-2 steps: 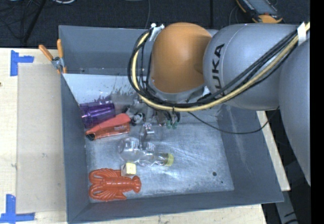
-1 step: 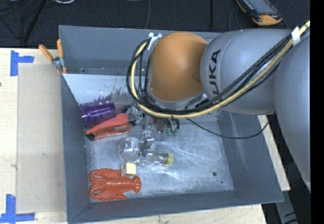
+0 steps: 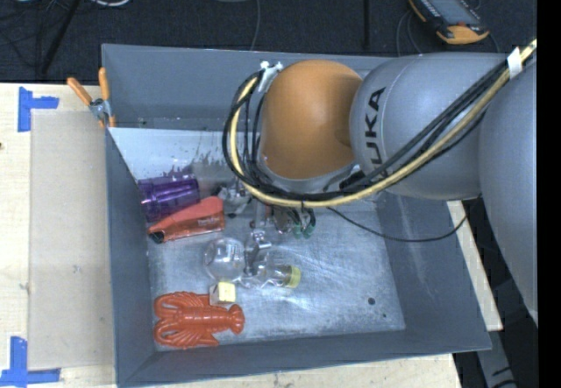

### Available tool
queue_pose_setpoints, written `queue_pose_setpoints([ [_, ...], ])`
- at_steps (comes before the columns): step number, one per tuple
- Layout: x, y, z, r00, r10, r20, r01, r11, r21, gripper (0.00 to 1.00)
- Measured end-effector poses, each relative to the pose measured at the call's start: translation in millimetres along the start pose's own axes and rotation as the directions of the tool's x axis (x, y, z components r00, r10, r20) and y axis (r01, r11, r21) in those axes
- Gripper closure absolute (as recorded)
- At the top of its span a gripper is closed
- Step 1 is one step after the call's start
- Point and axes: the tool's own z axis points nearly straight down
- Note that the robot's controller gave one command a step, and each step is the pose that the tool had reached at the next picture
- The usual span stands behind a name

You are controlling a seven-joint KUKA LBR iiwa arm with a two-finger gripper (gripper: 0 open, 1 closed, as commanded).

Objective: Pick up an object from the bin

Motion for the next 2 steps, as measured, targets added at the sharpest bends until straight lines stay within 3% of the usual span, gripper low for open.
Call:
queue_pose_setpoints([
  [1,-1.3,-1.8,3.8,0.999,-0.044,0.002,0.044,0.999,0.002,0.0],
  [2,8.4,-10.1,-26.3,0.994,-0.106,0.001,0.106,0.994,0.001,0.0],
])
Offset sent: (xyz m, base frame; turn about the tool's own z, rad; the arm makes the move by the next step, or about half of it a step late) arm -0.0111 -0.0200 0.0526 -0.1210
